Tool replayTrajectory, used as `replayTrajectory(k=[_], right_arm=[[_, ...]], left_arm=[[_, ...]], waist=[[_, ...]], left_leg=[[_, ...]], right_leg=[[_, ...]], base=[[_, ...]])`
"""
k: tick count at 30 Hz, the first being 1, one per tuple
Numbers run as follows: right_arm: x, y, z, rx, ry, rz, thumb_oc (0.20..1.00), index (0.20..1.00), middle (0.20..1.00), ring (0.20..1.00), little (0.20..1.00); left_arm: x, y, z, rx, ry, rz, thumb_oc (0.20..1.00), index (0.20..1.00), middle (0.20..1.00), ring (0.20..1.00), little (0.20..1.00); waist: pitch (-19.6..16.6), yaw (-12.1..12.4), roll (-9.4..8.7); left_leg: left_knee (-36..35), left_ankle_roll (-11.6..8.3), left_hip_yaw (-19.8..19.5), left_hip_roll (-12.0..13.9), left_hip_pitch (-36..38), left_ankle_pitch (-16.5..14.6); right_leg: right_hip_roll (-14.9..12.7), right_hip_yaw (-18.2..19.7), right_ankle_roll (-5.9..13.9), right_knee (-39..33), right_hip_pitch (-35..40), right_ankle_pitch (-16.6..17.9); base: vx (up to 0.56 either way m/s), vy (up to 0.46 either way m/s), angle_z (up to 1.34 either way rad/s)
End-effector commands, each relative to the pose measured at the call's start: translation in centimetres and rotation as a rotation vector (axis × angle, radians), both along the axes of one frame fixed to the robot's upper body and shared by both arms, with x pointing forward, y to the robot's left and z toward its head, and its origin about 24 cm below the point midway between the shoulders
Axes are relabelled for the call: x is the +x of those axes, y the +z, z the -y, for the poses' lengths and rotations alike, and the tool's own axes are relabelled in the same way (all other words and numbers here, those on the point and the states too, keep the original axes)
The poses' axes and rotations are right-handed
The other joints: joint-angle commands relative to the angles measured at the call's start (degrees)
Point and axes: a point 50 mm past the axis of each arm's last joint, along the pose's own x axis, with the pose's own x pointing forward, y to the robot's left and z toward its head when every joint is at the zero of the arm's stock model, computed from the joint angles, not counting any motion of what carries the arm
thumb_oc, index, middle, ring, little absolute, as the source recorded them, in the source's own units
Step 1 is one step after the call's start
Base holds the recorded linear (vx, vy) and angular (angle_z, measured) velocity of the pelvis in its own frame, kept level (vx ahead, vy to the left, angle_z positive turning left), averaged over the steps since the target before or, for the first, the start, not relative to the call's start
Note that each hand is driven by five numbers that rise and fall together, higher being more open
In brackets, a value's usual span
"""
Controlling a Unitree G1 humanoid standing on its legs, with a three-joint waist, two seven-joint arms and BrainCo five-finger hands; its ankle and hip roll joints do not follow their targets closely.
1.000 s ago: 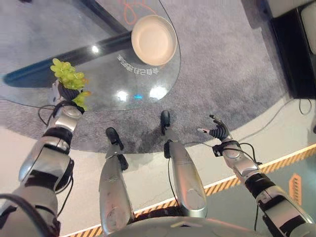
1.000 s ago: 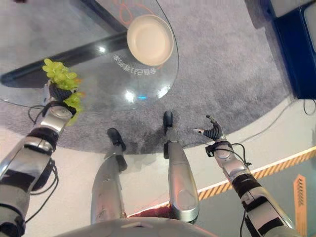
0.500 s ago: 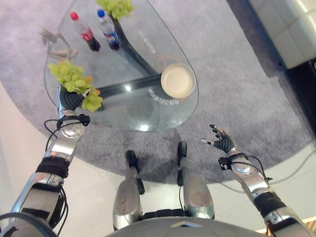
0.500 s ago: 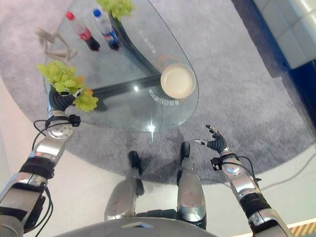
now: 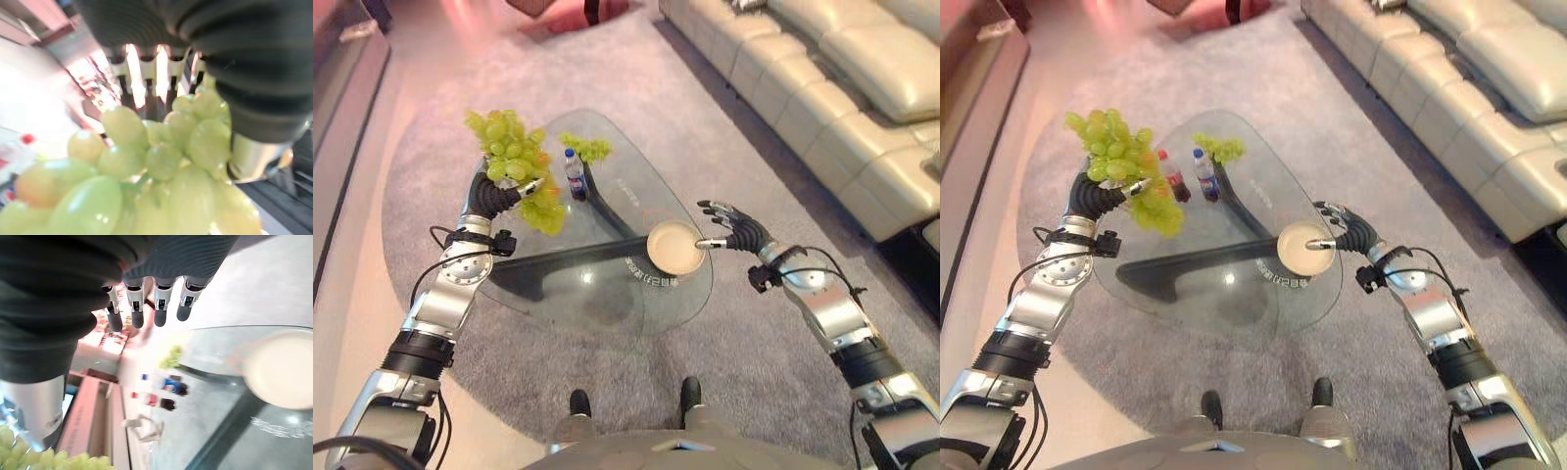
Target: Pick up fruits into the plate
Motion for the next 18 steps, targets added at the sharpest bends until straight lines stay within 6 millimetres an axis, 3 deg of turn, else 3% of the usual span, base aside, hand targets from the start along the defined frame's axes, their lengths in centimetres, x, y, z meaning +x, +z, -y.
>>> replayTrajectory(k=[1,10,18], right_arm=[[0.9,1.5,-3.1,0.054,0.082,-0.010,1.000,1.000,1.000,1.000,1.000],[2.8,4.2,-7.5,0.083,0.103,0.051,1.000,1.000,1.000,1.000,1.000],[2.4,4.5,-11.3,0.233,0.176,-0.086,1.000,1.000,1.000,1.000,1.000]], left_arm=[[0.4,3.5,2.7,-0.011,-0.218,0.093,0.200,0.200,0.200,0.200,0.200],[0.3,5.4,7.4,-0.050,-0.480,0.114,0.200,0.200,0.200,0.200,0.200],[-0.5,6.7,10.9,-0.003,-0.660,0.144,0.200,0.200,0.200,0.200,0.200]], waist=[[-4.07,1.92,-1.55],[-5.28,2.85,-1.55],[-5.40,3.14,-1.71]], left_leg=[[3.72,-0.20,-1.12,-0.56,-0.90,-7.61],[3.27,-0.08,-1.15,-0.44,0.22,-8.10],[4.27,0.34,-1.07,-0.74,-0.03,-8.85]], right_leg=[[-2.72,-5.06,1.29,4.56,3.65,-8.17],[-2.95,-5.69,1.29,3.95,4.96,-8.32],[-3.19,-5.50,1.22,4.46,4.71,-8.48]], base=[[0.00,0.000,0.00],[0.01,-0.005,0.02],[0.00,0.000,0.00]])
